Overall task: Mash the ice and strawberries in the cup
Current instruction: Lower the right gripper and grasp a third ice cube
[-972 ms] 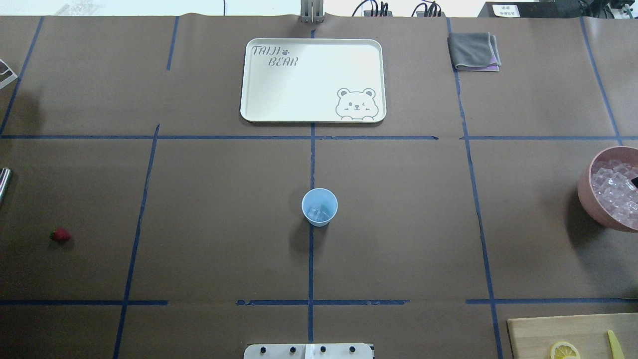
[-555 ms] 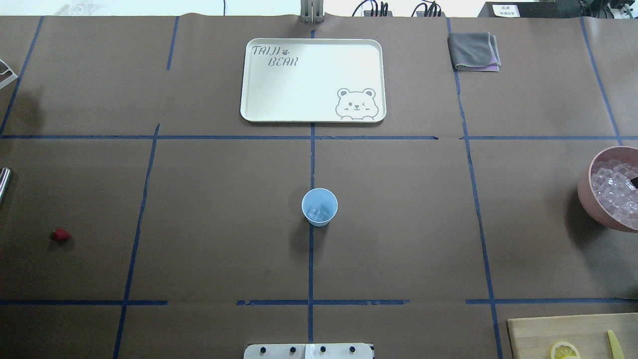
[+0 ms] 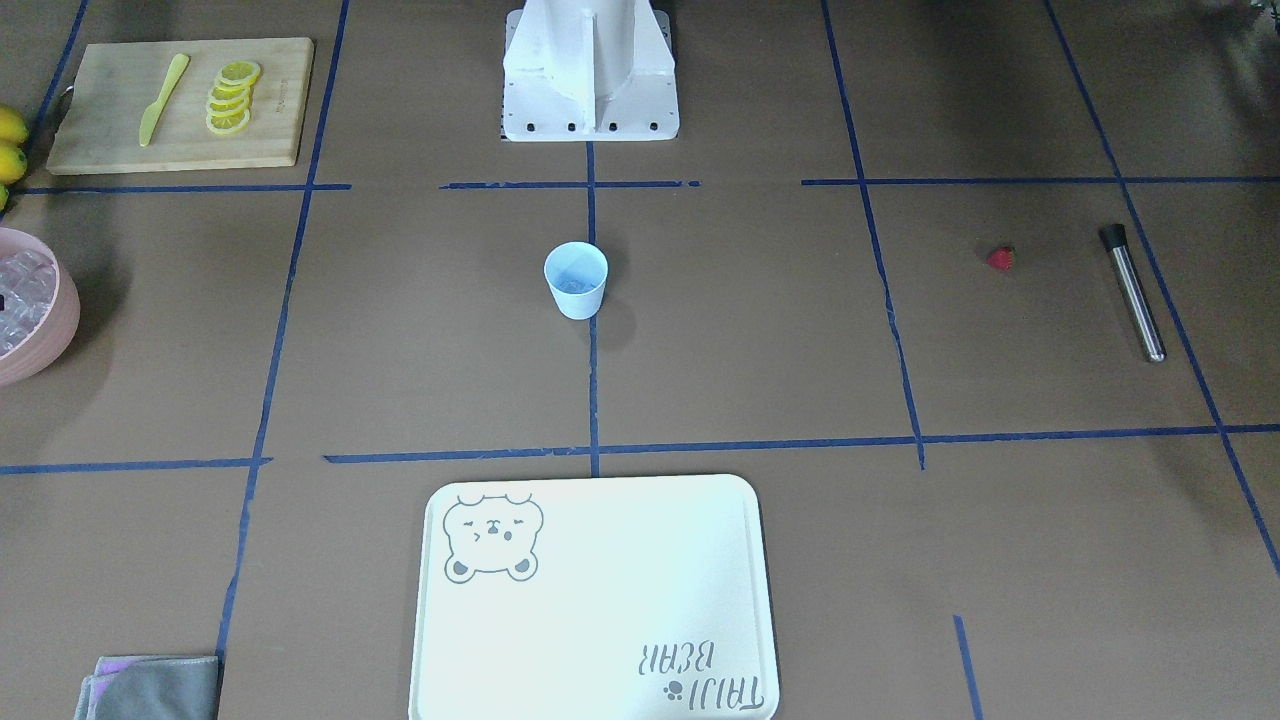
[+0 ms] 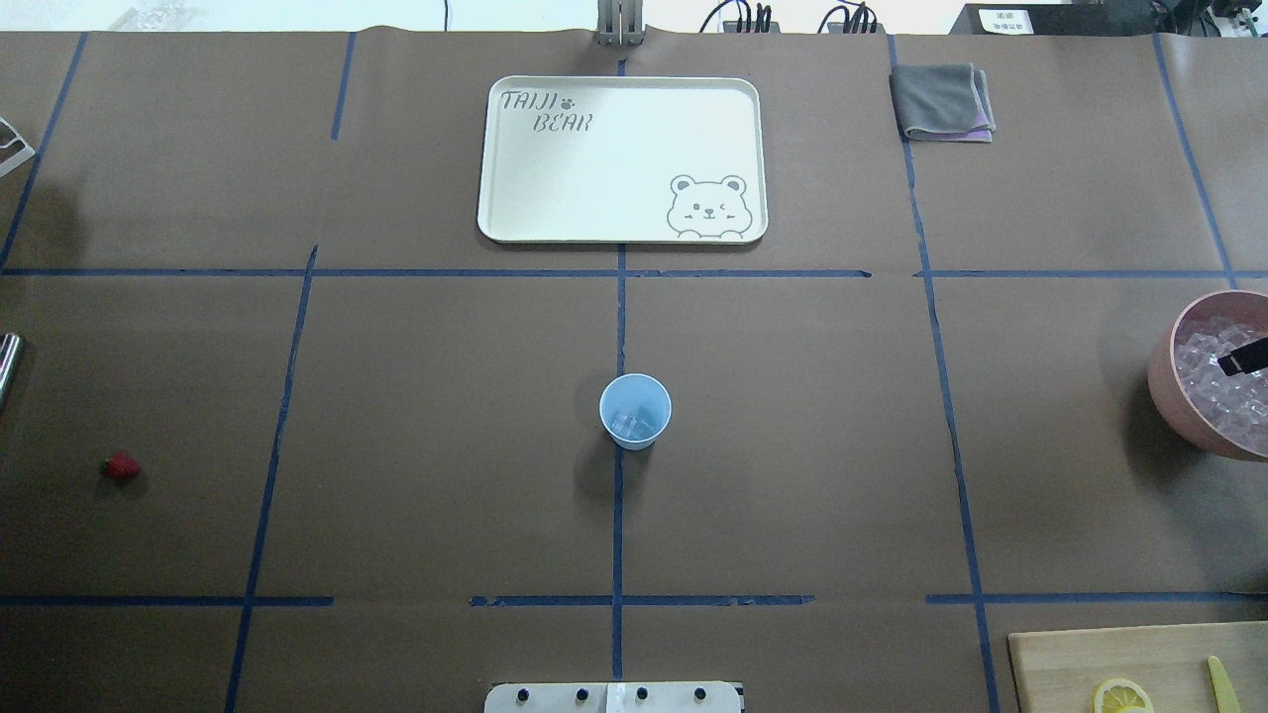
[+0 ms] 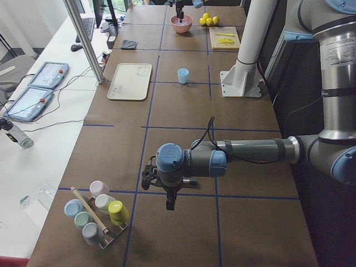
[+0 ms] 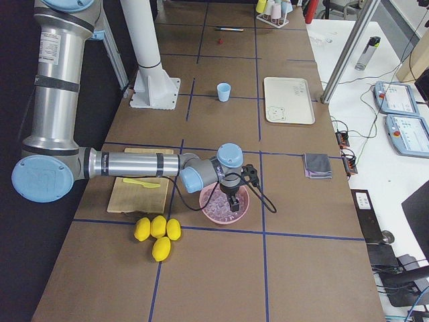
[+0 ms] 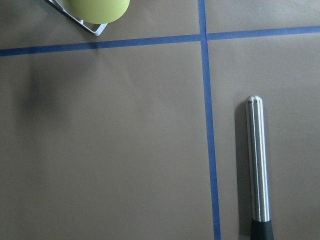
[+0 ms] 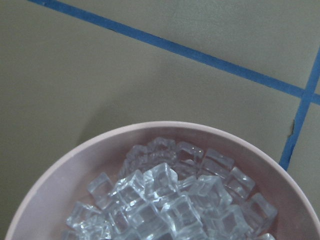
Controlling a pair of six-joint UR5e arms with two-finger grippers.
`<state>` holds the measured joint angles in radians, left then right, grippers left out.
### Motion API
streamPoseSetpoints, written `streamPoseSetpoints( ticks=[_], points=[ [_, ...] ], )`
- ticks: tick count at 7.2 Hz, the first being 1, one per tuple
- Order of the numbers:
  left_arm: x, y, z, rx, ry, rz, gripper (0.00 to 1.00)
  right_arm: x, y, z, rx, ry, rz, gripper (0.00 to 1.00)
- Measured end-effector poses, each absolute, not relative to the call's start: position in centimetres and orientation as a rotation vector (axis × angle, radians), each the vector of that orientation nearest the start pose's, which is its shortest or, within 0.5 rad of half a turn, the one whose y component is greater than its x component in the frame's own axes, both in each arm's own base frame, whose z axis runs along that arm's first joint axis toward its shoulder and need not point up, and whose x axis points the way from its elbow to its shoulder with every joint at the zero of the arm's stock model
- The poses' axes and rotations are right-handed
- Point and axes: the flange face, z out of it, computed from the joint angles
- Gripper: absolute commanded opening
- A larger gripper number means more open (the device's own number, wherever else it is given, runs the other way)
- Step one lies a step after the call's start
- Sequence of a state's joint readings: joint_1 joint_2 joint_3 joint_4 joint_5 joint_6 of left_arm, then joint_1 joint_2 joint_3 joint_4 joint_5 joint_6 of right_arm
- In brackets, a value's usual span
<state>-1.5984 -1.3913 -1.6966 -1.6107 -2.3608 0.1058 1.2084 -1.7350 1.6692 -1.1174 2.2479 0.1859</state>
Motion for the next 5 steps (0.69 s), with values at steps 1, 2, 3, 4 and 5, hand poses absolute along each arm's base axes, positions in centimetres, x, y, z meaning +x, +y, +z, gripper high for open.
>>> streamPoseSetpoints(
  ticks=[1, 2, 3, 4, 5],
  points=[
    [-7.4, -41.26, 67.32, 0.039, 0.789, 0.069, 1.0, -9.16, -43.85, 64.44, 0.178, -0.737, -0.301, 0.92],
    [-7.4, -41.25, 67.33, 0.039, 0.789, 0.068, 1.0, -9.14, -43.68, 64.7, 0.176, -0.731, -0.303, 0.9],
    [-7.4, -41.25, 67.33, 0.039, 0.789, 0.068, 1.0, -9.05, -43.46, 64.97, 0.172, -0.727, -0.303, 0.61],
    [-7.38, -41.26, 67.32, 0.039, 0.789, 0.069, 1.0, -8.99, -43.25, 65.2, 0.168, -0.725, -0.303, 0.2],
    [-7.36, -41.27, 67.32, 0.039, 0.789, 0.07, 1.0, -8.92, -43.08, 65.37, 0.165, -0.724, -0.303, 0.1]
  ],
)
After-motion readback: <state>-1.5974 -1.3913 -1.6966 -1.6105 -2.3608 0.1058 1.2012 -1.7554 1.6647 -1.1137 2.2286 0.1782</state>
